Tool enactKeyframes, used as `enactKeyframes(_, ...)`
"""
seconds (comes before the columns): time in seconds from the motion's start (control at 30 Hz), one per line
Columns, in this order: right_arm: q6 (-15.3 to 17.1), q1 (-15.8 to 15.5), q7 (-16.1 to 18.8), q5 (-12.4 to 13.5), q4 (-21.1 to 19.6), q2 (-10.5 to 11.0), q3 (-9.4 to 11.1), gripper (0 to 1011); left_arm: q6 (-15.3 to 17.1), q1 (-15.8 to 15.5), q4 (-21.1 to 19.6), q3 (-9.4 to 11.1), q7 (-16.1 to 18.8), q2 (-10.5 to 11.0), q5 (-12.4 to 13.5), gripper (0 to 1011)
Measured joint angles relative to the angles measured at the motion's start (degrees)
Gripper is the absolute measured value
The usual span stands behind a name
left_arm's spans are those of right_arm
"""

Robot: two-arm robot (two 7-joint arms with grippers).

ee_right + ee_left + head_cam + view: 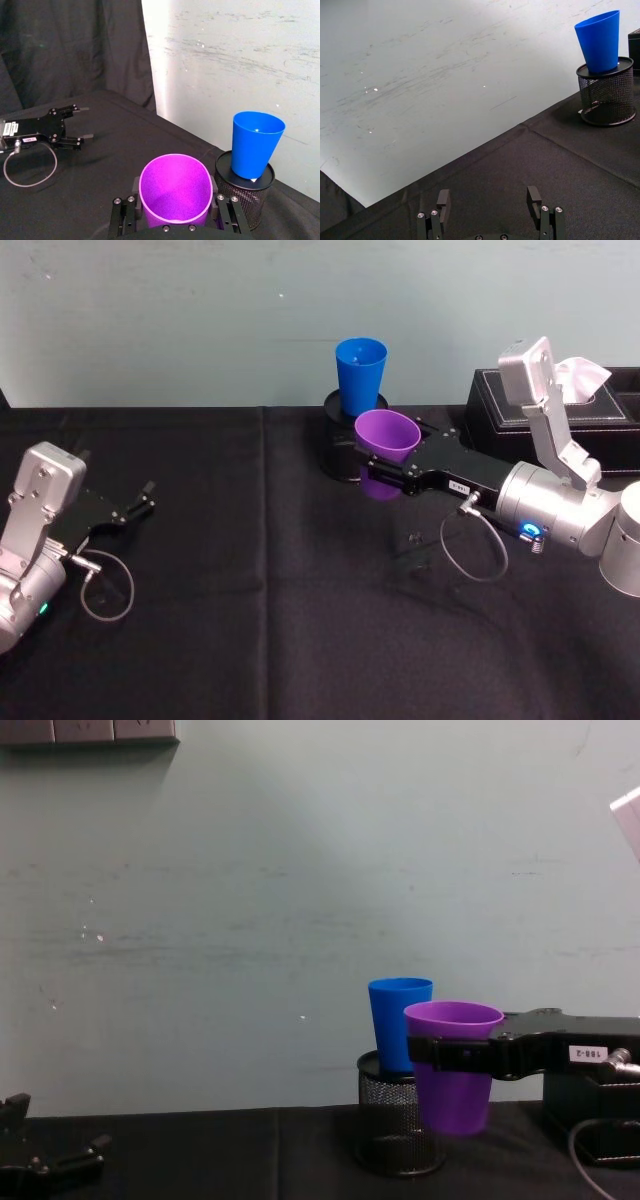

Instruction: Pick up one cup with a gripper and tap it against the other cup.

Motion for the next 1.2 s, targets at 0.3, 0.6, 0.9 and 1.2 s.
enactKeyframes(0.3,0.0,0.0,0.0,0.0,0.0,0.0,0.0,724,0.0,0.0,0.0,0.0,0.0,0.0,0.0,1000)
enactKeyframes(0.6,0.0,0.0,0.0,0.0,0.0,0.0,0.0,724,0.0,0.0,0.0,0.0,0.0,0.0,0.0,1000)
enactKeyframes(0.9,0.0,0.0,0.0,0.0,0.0,0.0,0.0,724,0.0,0.0,0.0,0.0,0.0,0.0,0.0,1000)
enactKeyframes(1.2,0.0,0.0,0.0,0.0,0.0,0.0,0.0,724,0.0,0.0,0.0,0.0,0.0,0.0,0.0,1000)
